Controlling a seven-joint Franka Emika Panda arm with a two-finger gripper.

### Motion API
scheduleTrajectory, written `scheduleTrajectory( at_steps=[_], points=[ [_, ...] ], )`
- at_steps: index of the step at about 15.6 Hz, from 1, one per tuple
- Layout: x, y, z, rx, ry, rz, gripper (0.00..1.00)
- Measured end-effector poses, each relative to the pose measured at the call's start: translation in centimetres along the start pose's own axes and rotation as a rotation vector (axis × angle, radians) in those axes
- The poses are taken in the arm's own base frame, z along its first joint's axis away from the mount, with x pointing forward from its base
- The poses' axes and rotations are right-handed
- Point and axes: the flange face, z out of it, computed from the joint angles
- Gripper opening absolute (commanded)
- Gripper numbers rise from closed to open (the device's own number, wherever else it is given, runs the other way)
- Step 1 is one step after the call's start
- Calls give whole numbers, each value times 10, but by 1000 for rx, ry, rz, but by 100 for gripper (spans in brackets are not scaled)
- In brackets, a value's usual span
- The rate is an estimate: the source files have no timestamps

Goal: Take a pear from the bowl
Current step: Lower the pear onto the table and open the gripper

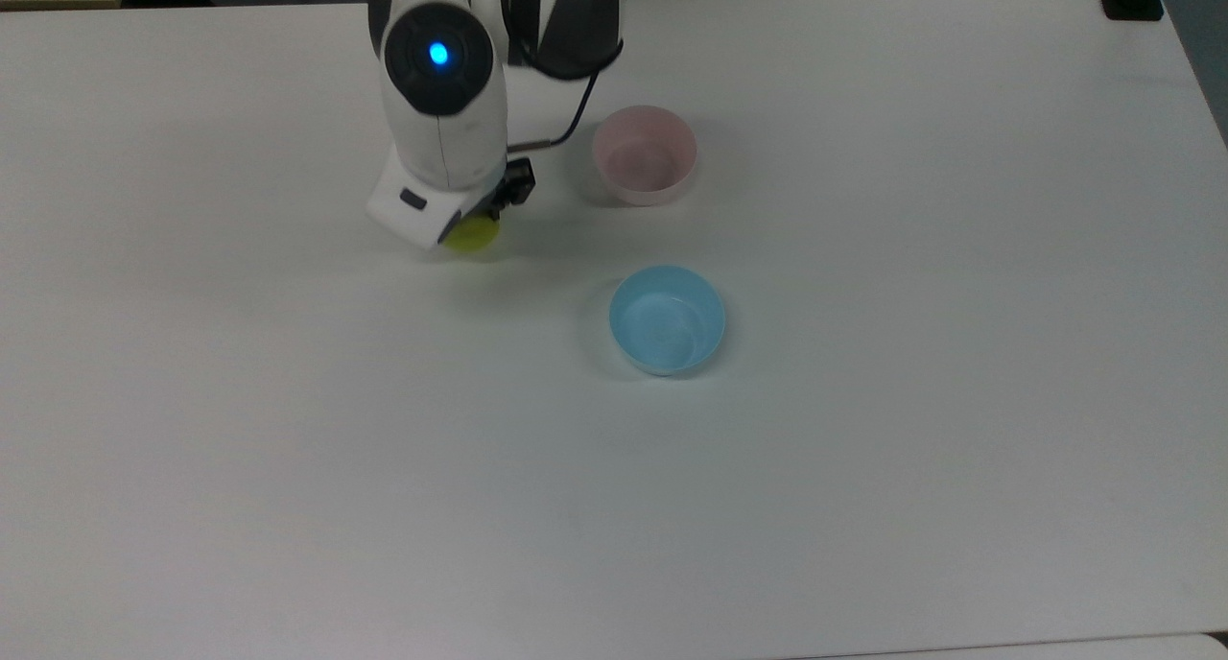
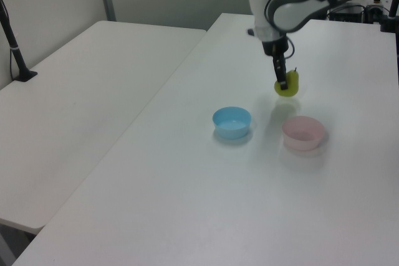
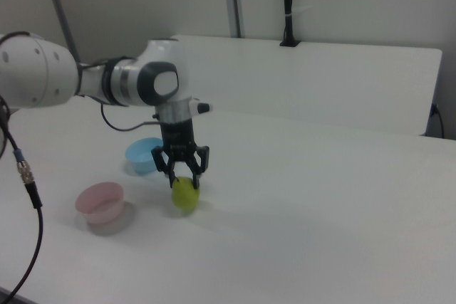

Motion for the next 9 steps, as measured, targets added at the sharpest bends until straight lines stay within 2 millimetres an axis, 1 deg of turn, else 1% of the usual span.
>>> scheduleTrajectory(
  at_steps=[2,3,4,7,8,9],
  points=[
    [9,1,16,-8,-4,6,86],
    [11,1,14,-11,0,7,97],
    [11,1,15,-13,-1,8,100],
    [12,2,16,-17,-2,12,100],
    [12,3,11,-19,6,18,100],
    [11,4,2,-23,23,30,100]
  ],
)
